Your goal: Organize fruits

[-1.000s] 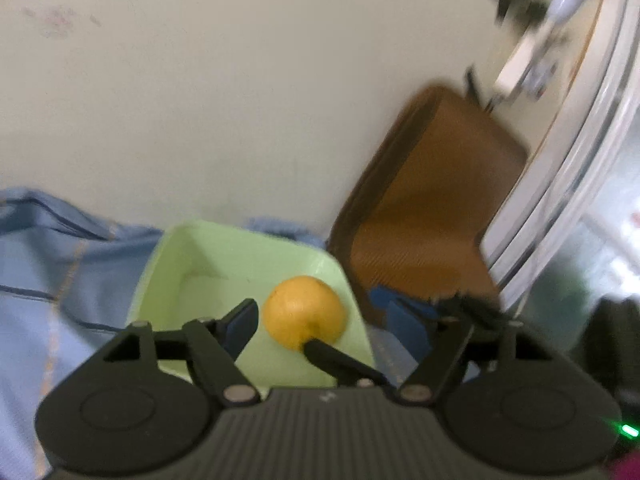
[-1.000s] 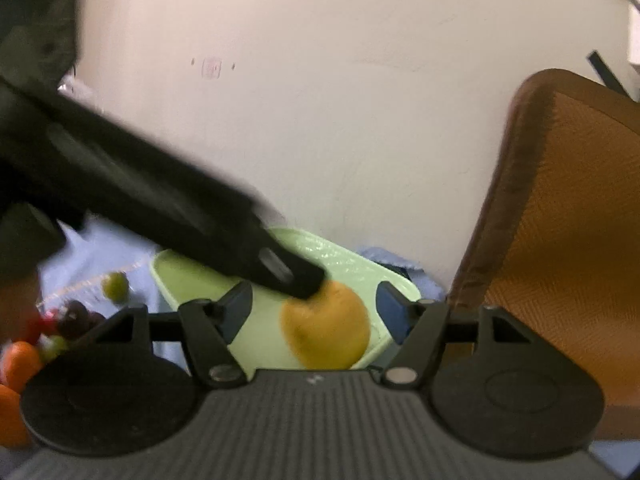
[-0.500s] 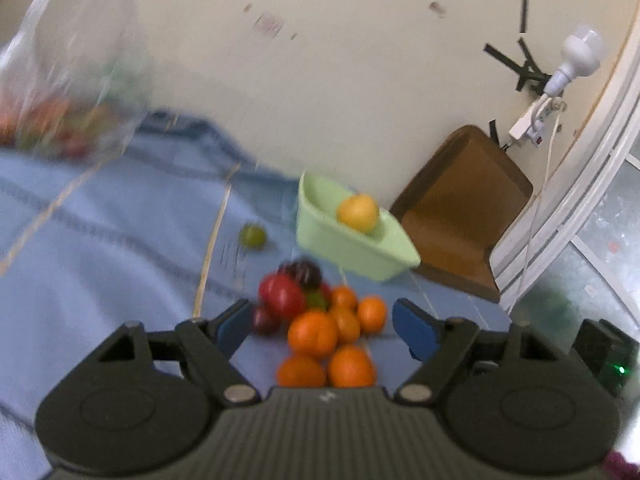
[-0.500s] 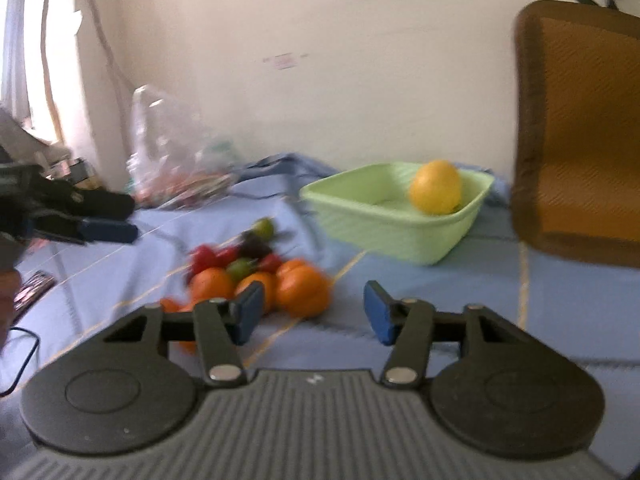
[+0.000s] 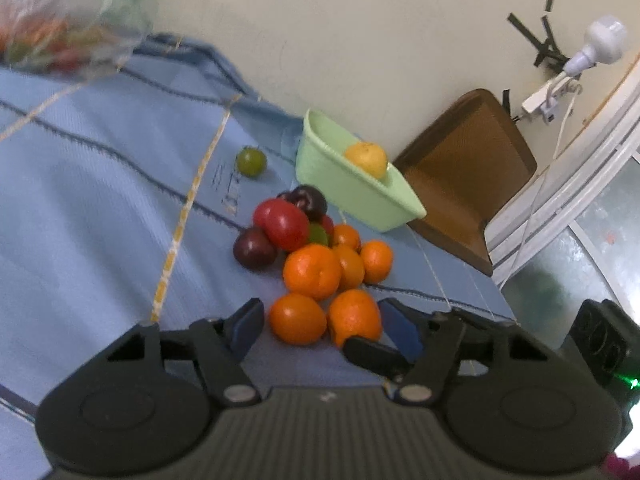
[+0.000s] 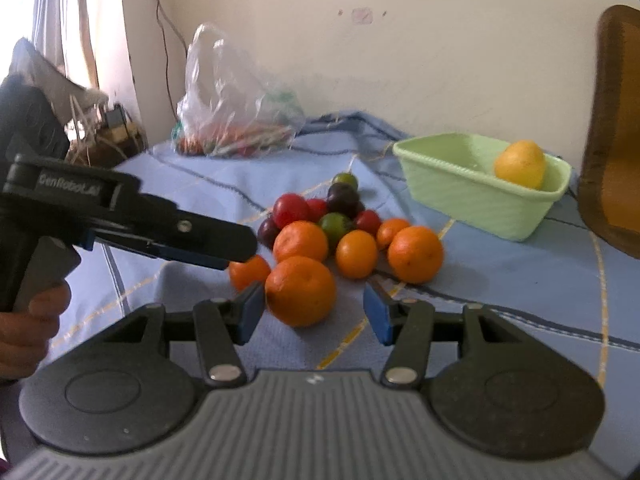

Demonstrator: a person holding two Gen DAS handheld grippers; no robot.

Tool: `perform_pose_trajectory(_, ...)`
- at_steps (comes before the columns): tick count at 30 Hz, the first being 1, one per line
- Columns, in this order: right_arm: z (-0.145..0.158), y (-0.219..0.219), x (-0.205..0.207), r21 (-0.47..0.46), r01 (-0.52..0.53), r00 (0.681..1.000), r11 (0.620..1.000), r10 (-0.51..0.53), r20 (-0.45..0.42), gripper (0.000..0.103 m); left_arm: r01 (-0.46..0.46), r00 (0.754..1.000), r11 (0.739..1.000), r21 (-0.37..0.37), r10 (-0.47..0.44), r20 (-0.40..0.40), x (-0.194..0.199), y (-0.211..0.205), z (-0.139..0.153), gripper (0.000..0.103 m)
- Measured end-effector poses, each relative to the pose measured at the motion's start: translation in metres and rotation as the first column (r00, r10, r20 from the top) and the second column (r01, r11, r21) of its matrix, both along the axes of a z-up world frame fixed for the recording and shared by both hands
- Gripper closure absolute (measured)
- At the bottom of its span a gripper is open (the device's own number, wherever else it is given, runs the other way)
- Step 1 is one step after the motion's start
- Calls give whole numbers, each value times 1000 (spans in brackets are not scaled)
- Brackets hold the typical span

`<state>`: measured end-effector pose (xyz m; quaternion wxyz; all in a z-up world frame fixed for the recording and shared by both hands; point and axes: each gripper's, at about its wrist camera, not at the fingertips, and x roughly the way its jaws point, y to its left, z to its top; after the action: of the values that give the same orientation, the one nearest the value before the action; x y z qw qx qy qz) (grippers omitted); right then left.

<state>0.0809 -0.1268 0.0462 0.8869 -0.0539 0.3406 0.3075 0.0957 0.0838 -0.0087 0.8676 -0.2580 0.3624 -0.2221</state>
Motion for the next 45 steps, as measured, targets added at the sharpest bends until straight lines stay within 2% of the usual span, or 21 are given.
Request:
perform_pose_trajectory(2, -2, 1, 2, 7, -25, 999, 1000, 25, -23, 60, -2, 1000, 1000, 3, 2, 0, 0, -1, -2, 39)
perform_pose_trajectory(6, 4, -10, -6, -27, 11, 1000, 1000, -11, 27, 61, 6, 1000, 998, 60, -7, 26, -4, -8, 1, 39)
perform_pose_trajectory(10, 3, -32, -13, -40, 71, 997, 997, -70, 21, 61, -2, 997, 985, 172, -10, 73, -7, -24, 4, 40)
perform_pose_trajectory(13, 1, -40, -16, 0, 87, 996, 996, -87, 0, 60, -35, 993, 955, 294, 1, 114, -11, -40, 6, 54)
perform_pose_trajectory(14, 1, -40, -16, 3, 89, 996, 996, -89, 1, 60, -54, 992, 938, 342, 10, 128, -13, -46, 6, 64)
perform_pose_trajectory(16, 1, -37, -16, -1, 89, 996, 996, -89, 9, 60, -69, 990, 919, 388, 15, 140, -16, -51, 7, 67)
perform_pose_trajectory(18, 1, -35, -16, -4, 77, 997, 997, -77, 17, 61, -62, 992, 928, 368, 15, 129, -20, -48, 10, 68)
perform_pose_trajectory(23, 11, -41, -18, 42, 59, 997, 997, -62, 52, 61, 8, 990, 968, 251, -42, 131, -24, -44, 31, 68)
perform_pose_trajectory(26, 22, -46, -9, 56, 77, 990, 995, -83, 113, 61, 37, 987, 976, 213, -69, 145, -5, -50, 48, 68)
perform_pose_trajectory(29, 35, -54, 12, 56, 123, 972, 991, -131, 193, 61, 41, 985, 982, 183, -70, 156, 33, -57, 66, 67)
perform_pose_trajectory(34, 39, -72, 73, 84, 247, 940, 965, -260, 220, 61, 24, 986, 983, 180, -53, 156, 113, -76, 77, 67)
perform_pose_trajectory(38, 27, -76, 110, 58, 288, 933, 956, -294, 207, 61, 5, 994, 974, 226, -31, 108, 164, -93, 63, 67)
perform_pose_trajectory(41, 15, -81, 124, 45, 297, 934, 954, -300, 193, 61, 18, 998, 972, 236, -31, 49, 188, -101, 48, 67)
perform_pose_trajectory(45, 7, -82, 135, 39, 297, 937, 954, -299, 177, 60, 35, 998, 966, 257, -45, 34, 201, -110, 37, 68)
